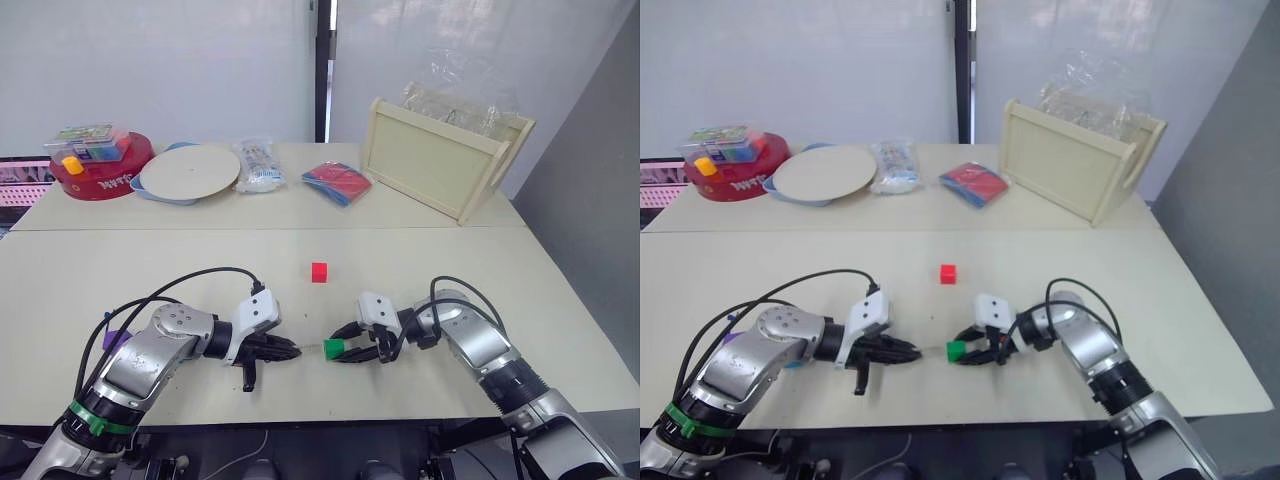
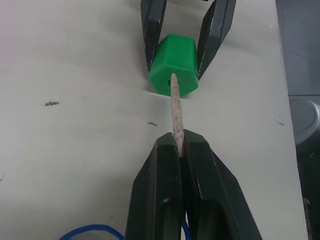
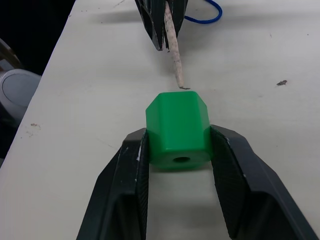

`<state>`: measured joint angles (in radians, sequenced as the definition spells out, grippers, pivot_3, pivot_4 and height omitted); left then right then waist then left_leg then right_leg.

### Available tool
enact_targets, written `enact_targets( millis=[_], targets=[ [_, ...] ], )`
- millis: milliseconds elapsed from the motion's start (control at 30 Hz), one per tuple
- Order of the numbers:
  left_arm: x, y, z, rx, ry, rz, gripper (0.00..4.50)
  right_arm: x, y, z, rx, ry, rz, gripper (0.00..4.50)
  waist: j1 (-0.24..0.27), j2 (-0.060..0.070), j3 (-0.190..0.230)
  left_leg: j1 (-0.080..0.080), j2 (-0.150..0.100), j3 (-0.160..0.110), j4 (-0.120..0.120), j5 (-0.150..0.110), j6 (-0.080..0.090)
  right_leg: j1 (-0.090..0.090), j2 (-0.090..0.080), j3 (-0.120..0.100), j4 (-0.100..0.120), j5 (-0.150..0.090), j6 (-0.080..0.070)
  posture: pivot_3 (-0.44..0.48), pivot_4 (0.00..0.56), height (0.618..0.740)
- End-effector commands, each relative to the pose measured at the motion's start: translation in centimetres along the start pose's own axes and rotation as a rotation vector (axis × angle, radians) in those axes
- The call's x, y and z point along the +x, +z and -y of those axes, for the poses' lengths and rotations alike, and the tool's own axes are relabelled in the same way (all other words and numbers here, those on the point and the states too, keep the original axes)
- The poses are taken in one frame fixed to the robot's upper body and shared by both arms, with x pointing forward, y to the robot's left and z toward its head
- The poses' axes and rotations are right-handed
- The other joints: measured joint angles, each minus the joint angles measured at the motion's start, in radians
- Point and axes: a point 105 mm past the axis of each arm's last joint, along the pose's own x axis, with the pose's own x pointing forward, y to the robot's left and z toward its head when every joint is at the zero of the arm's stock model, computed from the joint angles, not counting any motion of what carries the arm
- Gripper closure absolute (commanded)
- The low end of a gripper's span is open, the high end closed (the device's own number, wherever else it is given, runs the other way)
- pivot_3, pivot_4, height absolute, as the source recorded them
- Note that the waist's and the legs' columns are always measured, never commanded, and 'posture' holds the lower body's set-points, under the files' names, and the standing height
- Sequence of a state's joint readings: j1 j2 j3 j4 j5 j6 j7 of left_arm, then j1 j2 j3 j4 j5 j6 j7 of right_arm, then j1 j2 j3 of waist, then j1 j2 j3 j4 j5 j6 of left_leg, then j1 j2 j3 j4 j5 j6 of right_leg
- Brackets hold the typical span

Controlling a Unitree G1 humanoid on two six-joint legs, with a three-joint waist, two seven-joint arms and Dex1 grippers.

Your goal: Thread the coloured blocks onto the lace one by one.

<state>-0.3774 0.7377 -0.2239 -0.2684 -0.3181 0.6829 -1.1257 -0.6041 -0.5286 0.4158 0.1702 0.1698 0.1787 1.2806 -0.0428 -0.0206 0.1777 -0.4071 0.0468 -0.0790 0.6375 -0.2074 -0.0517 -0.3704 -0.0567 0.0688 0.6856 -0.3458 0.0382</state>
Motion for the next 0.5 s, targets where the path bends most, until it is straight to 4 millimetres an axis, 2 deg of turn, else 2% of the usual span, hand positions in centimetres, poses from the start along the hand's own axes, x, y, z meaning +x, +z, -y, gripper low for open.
enact_targets(
  millis=[33,233,500],
  targets=[
    [0.28,0.08,-0.11,0.047,0.009,-0.020,4.50,-0.18,0.36,-0.02,-0.019,-0.020,0.004,3.24,0.000,0.000,0.000,0.000,0.000,0.000,0.000,0.000,0.000,0.000,0.000,0.000,0.000,0.000,0.000,0.000,0.150,0.740],
    [0.52,-0.39,-0.32,0.059,0.003,-0.034,4.50,-0.11,0.03,-0.17,-0.014,-0.031,-0.015,3.24,0.000,0.000,0.000,0.000,0.000,0.000,0.000,0.000,0.000,0.000,0.000,0.000,0.000,0.000,0.000,0.000,0.150,0.740],
    [1.14,0.13,0.08,0.052,-0.015,0.006,4.50,0.06,0.20,-0.39,-0.019,-0.040,-0.028,3.24,0.000,0.000,0.000,0.000,0.000,0.000,0.000,0.000,0.000,0.000,0.000,0.000,0.000,0.000,0.000,0.000,0.150,0.740]
  ],
)
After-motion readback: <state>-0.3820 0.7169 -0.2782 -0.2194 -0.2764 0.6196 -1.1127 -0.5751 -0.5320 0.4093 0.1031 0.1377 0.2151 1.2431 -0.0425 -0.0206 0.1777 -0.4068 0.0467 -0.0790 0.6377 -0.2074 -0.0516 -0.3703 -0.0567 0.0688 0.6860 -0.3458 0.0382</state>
